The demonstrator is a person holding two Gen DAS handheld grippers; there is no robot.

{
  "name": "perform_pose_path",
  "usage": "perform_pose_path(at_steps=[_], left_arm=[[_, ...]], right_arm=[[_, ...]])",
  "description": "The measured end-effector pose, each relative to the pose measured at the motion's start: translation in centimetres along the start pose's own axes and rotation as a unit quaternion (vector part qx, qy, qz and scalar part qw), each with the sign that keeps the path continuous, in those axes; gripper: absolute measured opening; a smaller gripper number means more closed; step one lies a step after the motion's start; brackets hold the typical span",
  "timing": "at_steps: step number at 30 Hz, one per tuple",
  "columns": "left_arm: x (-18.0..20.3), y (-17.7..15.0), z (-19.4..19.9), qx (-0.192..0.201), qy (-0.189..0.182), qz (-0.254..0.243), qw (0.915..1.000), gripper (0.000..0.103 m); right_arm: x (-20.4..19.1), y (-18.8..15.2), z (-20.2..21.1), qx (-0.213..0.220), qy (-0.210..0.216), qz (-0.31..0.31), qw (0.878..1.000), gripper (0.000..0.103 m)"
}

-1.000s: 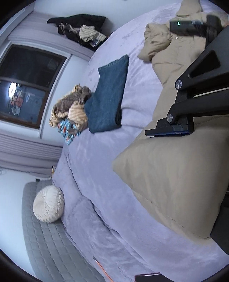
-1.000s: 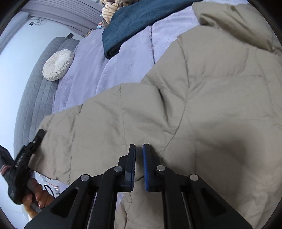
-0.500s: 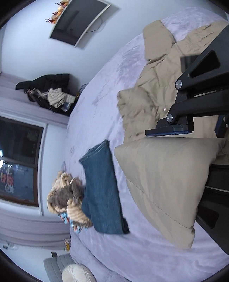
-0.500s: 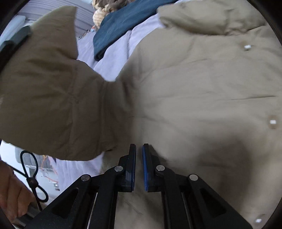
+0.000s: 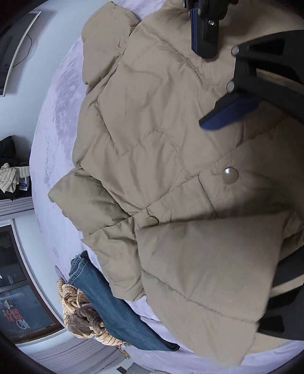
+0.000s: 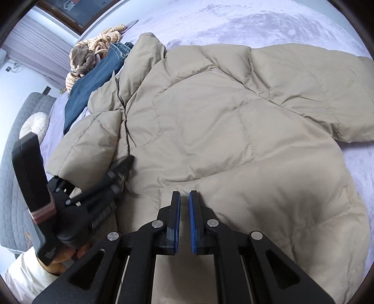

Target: Fold large clothes

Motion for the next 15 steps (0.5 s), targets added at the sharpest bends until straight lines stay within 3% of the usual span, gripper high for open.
perform_pose_path(at_steps=[4,7,9,10,11,15], left_arm=[[-0.9,-0.6,2.8,0.007,-0.008,-0.009,0.9999,0.101],[-4.7,-1.2,5.7,0.022,-0.018,0.027,0.9992,0.101],[-8.8,-2.1,7.3,0.023,-0.009,0.077,0.9967,0.101],[-10.9,-2.7,7.7,0.019,-0.002,0.105,0.9943,0.101],[-13.3,-3.5,7.9,0.011,0.003,0.137,0.9905,0.101],[-22.6,-7.2,5.8,-0.040,0.032,0.282,0.9580,0.101]], right_arm=[[1.4,0.2,1.3,0.000,-0.001,0.001,1.000,0.009],[1.0,0.0,2.7,0.001,-0.003,0.027,1.000,0.010],[-0.2,-0.1,3.4,0.003,-0.008,0.059,0.998,0.030],[-1.1,-0.1,3.6,0.006,-0.010,0.076,0.997,0.056],[-2.5,-0.1,3.7,0.014,-0.009,0.098,0.995,0.072],[-8.6,-1.3,2.5,0.013,-0.015,0.215,0.976,0.075]])
Point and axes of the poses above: each gripper's, at about its wrist camera, not at the fingertips, and z roughly against the way its jaws point, x to its right, y to its top, the point moved 1 cm from there along -z, roughly the way its jaws point, and after that the axes turned 8 degrees about y, right-handed, at the moved point
